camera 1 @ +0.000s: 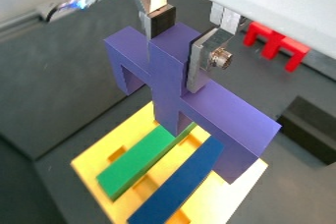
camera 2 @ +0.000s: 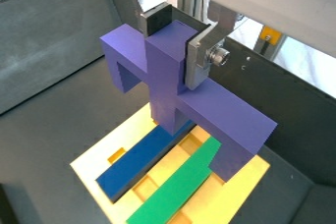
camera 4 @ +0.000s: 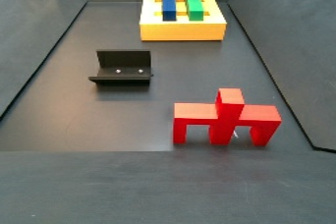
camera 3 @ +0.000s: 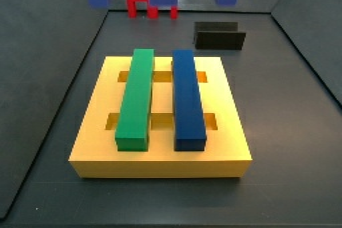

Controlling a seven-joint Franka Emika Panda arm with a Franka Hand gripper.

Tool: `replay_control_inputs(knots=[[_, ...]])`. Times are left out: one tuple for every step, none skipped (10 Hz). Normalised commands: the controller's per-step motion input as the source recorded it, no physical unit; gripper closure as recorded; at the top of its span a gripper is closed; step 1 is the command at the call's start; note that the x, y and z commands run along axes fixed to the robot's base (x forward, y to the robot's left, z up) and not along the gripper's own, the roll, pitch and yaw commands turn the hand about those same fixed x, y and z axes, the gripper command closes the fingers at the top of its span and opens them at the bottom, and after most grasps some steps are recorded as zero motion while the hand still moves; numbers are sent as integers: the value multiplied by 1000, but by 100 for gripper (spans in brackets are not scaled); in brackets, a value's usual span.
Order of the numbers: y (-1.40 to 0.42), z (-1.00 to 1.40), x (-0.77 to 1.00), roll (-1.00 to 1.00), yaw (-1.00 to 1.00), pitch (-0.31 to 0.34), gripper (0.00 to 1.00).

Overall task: Pick up the purple object. Move up. Move to above the board. Insert the purple object.
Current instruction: Insert the purple object.

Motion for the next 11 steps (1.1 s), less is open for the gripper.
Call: replay_control_inputs(knots=[[-417,-514,-140,56,306,-260,100],[-331,-540,-140,44,271,-279,100],[-320,-509,-143,49,249,-279,100],[-274,-446,-134,46,254,-257,100],[-220,-369,-149,41,251,-210,100],[-140,-331,-109,31,214,-164,100],[-54,-303,-143,21,140,-140,100],[-26,-303,-126,0,131,-143,100],[-20,-283,-126,0,123,-140,100],[-20,-257,-103,0,126,-129,100],[0,-169,-57,0,89,-41,100]])
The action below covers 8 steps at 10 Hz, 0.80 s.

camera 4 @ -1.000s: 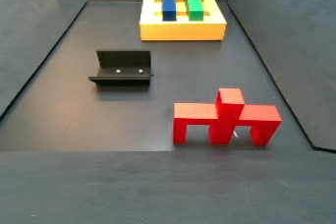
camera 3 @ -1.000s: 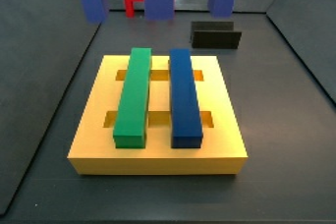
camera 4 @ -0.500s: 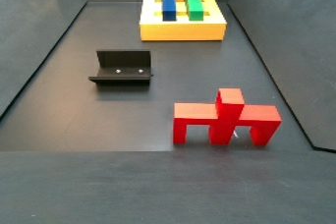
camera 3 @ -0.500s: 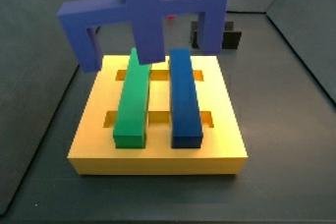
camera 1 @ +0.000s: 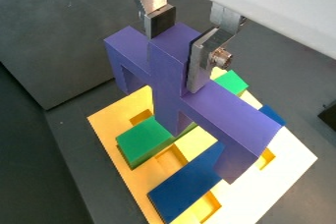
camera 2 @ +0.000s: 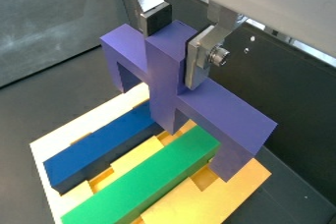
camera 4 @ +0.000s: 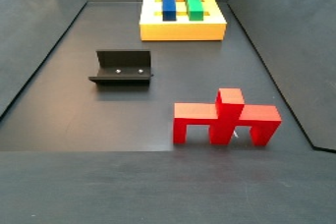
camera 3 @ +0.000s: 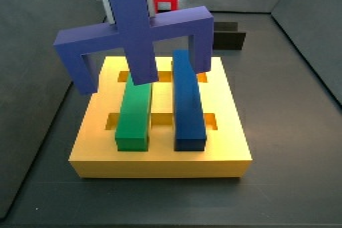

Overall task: Pick up the purple object. Move up. Move to above the board. Insert the purple object.
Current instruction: Insert the purple object.

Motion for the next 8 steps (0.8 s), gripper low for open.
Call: replay_control_inputs(knots=[[0,-131,-34,0,77,-20,100],[-3,-340,0,0,160,-91,100],[-214,-466,20,96,346,-136,100],[-366,-289,351,176,60,-13,100],[-240,-91,531,177,-234,51,100],[-103,-34,500,210,-383,103,100],[-29,0,463,219,-391,133,100],[-31,-11,483,266,-337,153,100]])
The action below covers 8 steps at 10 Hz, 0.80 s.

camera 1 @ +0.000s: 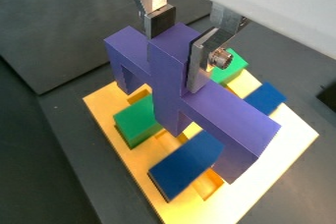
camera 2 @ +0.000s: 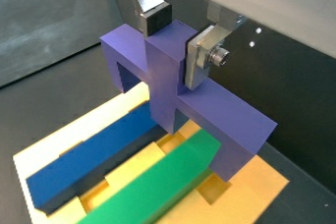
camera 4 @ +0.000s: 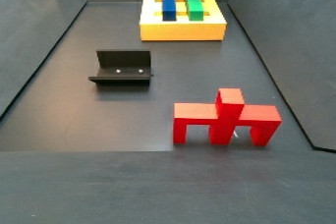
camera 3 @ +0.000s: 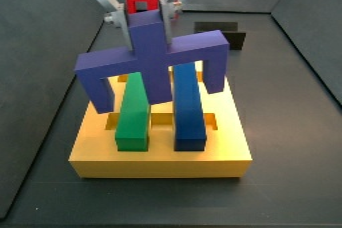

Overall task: Pick up the purple object. Move up. Move to above the board. Insert the purple object.
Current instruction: Insert the purple object.

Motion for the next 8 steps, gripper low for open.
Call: replay_control_inputs(knots=[[-69,-3,449,317,-254,177,100],[-74,0,346,361,-214,170,100],[-91,0,257,330,-123,131,100],[-157,-49,157,373,-31,106,100],[-191,-60,69,439,0,101,100],[-186,-140,14,379,23,64,100],[-89,-169,11,216,31,37,100],[0,-220,0,0,120,3,100]])
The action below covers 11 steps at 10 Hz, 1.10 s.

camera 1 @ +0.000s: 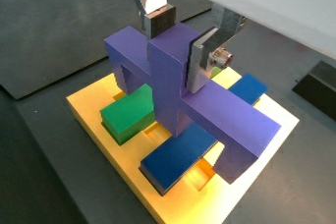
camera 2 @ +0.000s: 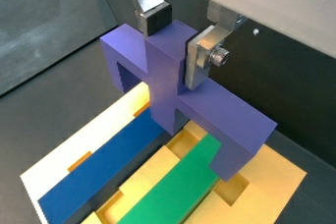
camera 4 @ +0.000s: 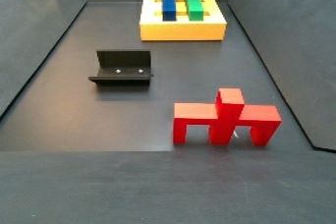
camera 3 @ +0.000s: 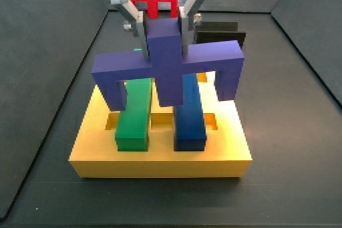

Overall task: Pick up the purple object. Move up. Move to above the board. Insert the purple object.
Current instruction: Insert the purple object.

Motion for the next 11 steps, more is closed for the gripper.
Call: replay_control_inputs(knots=[[0,-211,166,-106,149,251,100],[0,-194,263,-66,194,349,100],[0,-160,194,-46,166,340,100],[0,-134,123,-47,71,279,100],[0,-157,23,0,0,223,100],[49,-49,0,-1,0,223,100],[0,86,163,-4,0,331,100],[0,177,169,-21,0,333,100],[0,174,97,-14,0,301,100],[0,37,0,0,-26,281,100],[0,0,-43,0,-66,229,100]])
